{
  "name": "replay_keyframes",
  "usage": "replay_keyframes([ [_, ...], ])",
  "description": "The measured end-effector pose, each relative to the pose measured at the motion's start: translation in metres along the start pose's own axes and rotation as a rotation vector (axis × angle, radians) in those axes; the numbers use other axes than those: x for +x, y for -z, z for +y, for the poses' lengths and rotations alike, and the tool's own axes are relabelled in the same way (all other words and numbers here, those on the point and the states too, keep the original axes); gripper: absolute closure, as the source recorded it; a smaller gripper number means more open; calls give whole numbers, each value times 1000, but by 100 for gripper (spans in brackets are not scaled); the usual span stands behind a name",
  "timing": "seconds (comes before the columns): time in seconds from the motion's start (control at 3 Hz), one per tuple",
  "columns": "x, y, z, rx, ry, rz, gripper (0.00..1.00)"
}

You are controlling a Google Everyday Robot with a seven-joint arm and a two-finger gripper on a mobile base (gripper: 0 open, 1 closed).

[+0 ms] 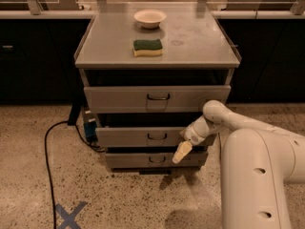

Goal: Close middle drawer

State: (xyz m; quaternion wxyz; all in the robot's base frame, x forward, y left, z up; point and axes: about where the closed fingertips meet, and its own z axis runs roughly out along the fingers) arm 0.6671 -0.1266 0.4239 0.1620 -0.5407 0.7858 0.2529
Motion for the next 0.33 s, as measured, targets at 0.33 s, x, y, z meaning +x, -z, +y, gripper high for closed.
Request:
replay_keyframes([
  [0.33,-8,7,-7,38,10,-39,0],
])
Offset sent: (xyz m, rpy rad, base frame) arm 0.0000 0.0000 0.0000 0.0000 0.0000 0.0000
